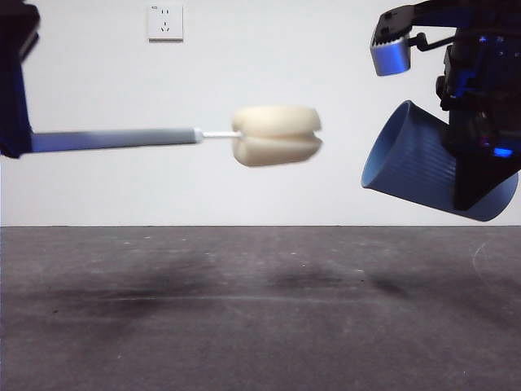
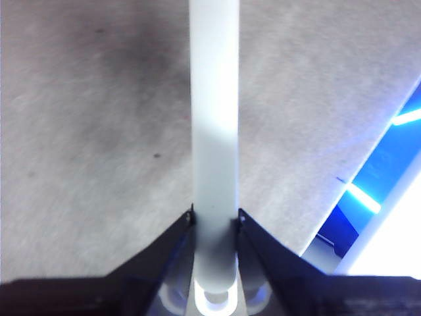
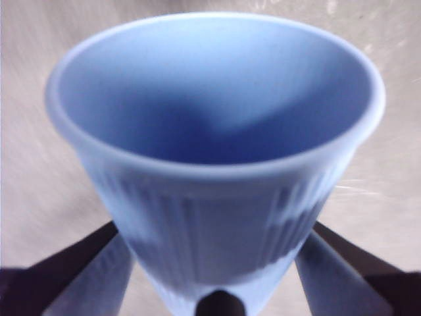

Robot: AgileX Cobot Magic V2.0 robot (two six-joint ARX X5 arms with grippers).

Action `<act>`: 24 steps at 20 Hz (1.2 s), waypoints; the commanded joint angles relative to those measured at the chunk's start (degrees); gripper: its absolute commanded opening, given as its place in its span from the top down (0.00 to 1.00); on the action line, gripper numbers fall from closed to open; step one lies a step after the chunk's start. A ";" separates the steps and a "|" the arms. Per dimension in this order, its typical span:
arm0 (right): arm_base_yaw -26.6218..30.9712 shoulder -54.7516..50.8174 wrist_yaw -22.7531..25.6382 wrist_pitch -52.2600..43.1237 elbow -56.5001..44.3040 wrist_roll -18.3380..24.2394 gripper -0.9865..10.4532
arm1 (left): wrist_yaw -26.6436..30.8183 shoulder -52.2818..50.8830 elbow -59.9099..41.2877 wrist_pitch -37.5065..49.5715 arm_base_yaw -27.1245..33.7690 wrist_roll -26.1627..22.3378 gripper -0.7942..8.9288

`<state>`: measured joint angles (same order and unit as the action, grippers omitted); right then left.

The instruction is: Pick up the cup brush,pick up the cup,insert the brush into the cup,clean the cup,put the cup brush back,put the cup back to the fixed position on the table

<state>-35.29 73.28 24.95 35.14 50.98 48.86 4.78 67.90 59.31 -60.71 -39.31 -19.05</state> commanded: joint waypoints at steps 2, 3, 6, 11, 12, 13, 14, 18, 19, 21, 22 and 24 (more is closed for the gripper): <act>-2.34 0.39 4.31 -0.63 0.17 8.41 0.93 | -0.37 2.25 0.00 1.92 -2.12 -0.57 0.93; -3.02 0.59 5.29 -0.96 0.17 9.77 0.93 | -0.44 2.80 0.00 2.73 -2.62 -0.50 0.93; -4.90 1.73 7.82 -2.32 0.17 11.82 0.93 | -0.74 4.04 0.00 3.89 -4.02 -0.33 0.93; -7.91 4.07 10.01 -6.12 0.17 16.59 0.93 | -0.94 4.26 0.00 4.63 -5.73 0.15 0.93; -8.59 4.39 10.19 -6.86 0.17 17.14 0.93 | -1.11 4.37 0.00 4.92 -5.73 0.50 0.93; -9.29 4.59 10.16 -7.17 0.17 17.64 0.93 | -1.70 4.61 0.00 5.38 -5.73 1.05 0.93; -10.12 4.96 10.16 -7.34 0.17 18.23 0.93 | -2.40 4.96 0.00 5.99 -5.73 1.11 0.93; -12.94 6.95 11.45 -8.33 0.17 19.21 0.93 | -3.67 8.20 0.00 7.69 -6.56 2.54 0.93; -13.70 7.41 11.43 -8.46 0.17 19.19 0.93 | -3.76 9.22 0.00 9.07 -6.99 3.23 0.93; -15.21 8.31 11.41 -9.42 0.17 19.21 0.93 | -5.09 10.93 0.07 12.41 -7.78 5.75 0.93; -15.93 8.59 11.41 -9.81 0.17 19.23 0.93 | -6.56 11.67 0.11 13.94 -7.98 6.93 0.93; -17.27 8.92 11.37 -9.84 0.17 19.17 0.93 | -6.78 12.57 0.13 16.26 -7.98 8.68 0.93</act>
<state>-51.81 81.58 37.54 26.02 51.00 68.01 -1.26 80.29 59.31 -46.85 -47.05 -12.23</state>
